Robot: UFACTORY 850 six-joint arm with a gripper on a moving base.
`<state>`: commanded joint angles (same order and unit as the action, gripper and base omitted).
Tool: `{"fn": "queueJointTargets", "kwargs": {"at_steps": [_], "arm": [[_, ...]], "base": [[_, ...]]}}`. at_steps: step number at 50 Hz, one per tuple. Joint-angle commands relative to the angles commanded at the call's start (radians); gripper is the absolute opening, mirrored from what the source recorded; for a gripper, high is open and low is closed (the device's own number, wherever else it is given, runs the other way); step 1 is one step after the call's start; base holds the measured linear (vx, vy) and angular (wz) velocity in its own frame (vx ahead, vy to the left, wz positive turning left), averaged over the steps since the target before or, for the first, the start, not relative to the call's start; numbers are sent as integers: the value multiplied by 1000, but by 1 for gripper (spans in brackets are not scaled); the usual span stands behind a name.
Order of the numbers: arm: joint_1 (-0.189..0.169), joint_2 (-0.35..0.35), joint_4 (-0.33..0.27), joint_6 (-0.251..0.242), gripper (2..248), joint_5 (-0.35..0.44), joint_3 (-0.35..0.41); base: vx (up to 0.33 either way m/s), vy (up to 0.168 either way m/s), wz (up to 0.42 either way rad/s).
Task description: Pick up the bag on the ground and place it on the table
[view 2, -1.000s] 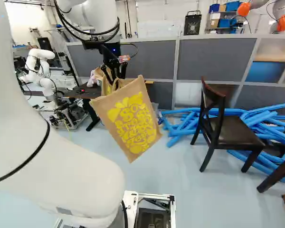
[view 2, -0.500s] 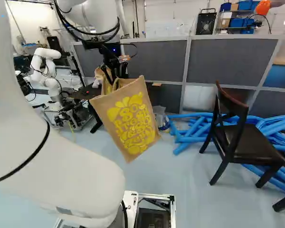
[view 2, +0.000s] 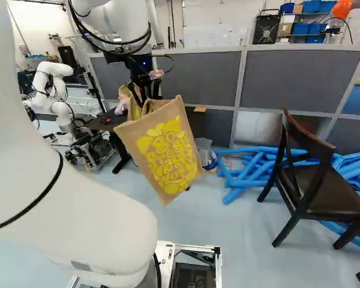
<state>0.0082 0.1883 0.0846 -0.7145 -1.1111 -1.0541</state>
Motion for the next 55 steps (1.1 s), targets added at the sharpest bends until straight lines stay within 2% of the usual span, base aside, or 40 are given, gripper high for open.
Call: {"fn": "queueJointTargets", "kwargs": {"at_steps": [55], "arm": [[0,0,0,0,25,0,0]], "base": [[180,57,-17]]}}
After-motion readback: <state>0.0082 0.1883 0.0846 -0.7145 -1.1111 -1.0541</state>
